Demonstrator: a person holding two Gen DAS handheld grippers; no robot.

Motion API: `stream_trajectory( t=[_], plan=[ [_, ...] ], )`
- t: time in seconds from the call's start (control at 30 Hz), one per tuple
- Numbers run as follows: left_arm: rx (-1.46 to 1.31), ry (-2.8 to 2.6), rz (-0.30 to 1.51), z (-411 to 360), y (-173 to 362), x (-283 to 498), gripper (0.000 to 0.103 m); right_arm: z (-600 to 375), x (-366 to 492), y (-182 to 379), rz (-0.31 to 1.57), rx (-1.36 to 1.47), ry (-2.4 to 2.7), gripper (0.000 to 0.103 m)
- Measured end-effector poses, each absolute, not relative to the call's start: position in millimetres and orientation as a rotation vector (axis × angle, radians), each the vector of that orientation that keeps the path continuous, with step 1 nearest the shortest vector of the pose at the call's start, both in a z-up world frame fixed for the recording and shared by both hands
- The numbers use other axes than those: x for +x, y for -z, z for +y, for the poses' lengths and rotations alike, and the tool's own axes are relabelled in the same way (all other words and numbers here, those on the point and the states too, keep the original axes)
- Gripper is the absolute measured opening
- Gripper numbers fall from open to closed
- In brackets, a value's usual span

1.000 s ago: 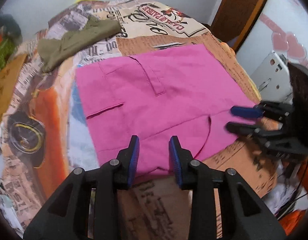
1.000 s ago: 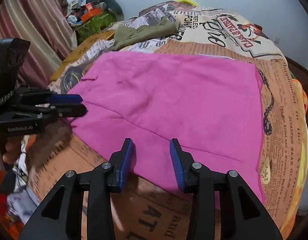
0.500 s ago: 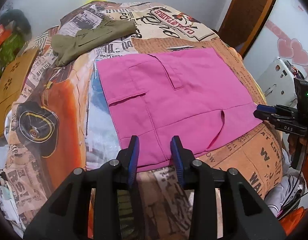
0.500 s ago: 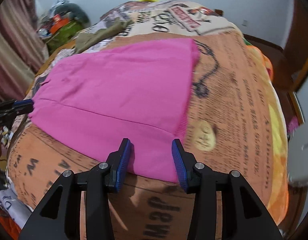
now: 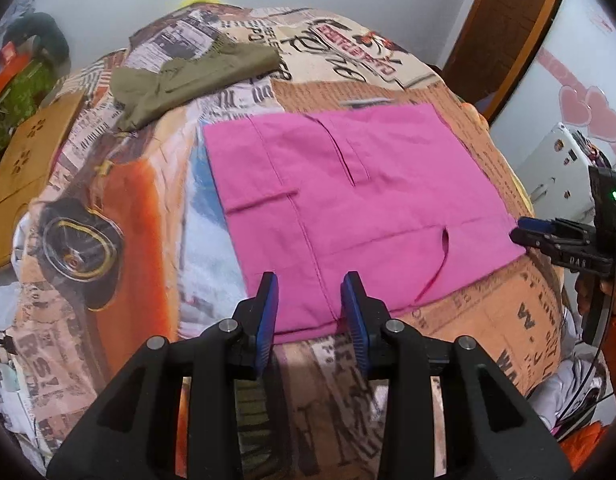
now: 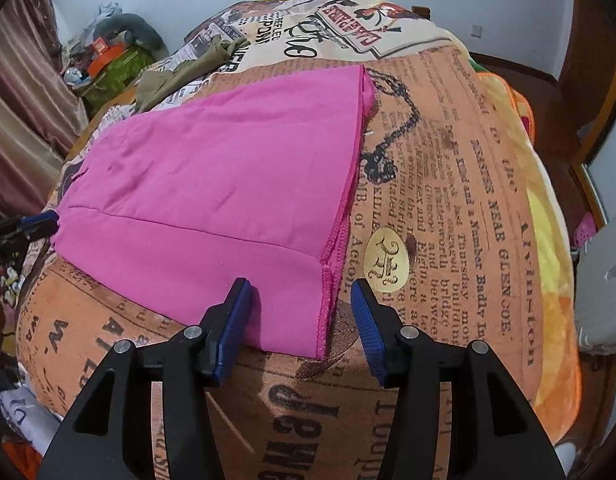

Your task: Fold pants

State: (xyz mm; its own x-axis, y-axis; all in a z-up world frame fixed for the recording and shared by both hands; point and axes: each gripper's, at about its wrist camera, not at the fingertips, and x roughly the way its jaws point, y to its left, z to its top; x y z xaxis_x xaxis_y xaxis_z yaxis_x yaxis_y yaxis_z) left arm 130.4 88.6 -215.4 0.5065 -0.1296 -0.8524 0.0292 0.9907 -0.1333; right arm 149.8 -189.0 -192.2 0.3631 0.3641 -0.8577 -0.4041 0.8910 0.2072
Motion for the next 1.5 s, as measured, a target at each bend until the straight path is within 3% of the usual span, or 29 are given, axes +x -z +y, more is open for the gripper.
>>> stream_trajectory(
  t=[0.23,0.53,1.13,1.5],
  plan=[
    [-0.17,0.008,0.953,122,181,159,0.036,-184,163,165,1.003,-0.05,-0.512,0.049],
    [-0.149,-0.029,0.956,140,179,207,0.036,-174,205,144,0.918,-0.076,-0.504,0.049],
    [-0.207,0.009,1.094,146,241,274,0.036,-169,318,186,0.983,-0.013,-0.462,0.049],
    [-0.255,-0.033,1.075,160,241,274,0.036,-160,342,214,1.042,0.042,-0.511,0.049]
  ],
)
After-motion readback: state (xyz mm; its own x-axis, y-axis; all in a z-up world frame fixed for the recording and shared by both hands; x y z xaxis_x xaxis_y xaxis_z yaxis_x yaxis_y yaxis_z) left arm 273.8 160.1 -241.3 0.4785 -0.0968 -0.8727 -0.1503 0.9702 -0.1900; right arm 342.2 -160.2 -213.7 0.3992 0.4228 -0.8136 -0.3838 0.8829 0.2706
